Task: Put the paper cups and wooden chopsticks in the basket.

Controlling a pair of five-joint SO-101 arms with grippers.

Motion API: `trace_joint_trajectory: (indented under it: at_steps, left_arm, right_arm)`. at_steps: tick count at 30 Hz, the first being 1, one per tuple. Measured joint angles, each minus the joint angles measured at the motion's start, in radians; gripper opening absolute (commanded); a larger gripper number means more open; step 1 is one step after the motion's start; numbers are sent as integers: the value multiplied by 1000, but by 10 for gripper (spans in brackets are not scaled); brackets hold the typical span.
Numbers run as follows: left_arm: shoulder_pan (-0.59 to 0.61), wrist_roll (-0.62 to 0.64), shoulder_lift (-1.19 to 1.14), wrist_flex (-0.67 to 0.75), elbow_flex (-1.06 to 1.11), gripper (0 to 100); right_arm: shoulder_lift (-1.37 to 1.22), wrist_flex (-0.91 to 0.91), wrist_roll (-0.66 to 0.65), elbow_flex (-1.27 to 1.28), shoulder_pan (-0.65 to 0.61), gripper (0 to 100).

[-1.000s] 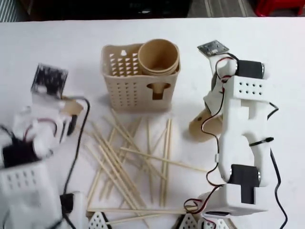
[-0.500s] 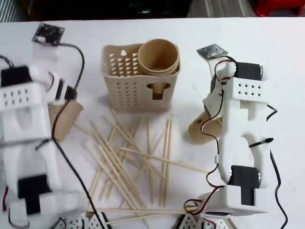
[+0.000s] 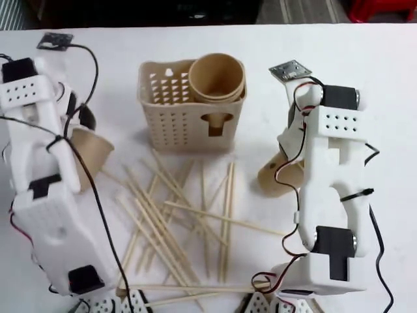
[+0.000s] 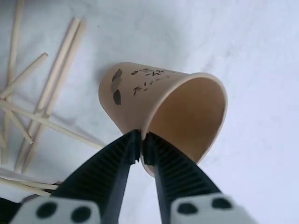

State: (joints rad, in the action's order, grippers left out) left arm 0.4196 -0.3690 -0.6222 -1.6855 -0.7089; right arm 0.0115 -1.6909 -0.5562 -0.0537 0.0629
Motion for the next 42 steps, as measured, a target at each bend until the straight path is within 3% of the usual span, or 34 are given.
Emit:
trace_joint_trajectory:
  at_steps: [10, 19, 27, 42]
  left_arm:
    - [0, -43, -269, -87, -245, 22]
    - [0, -78, -258, -95, -258, 23]
    - [0, -84, 23, -95, -152, 23]
    - [-2, -84, 606, -95, 224, 23]
  right_arm:
    - [0, 0, 0, 0, 15, 19]
    - [0, 0, 0, 0, 18, 19]
    - [0, 0, 0, -14, 18, 19]
    - [-2, -18, -3, -423, 9, 18]
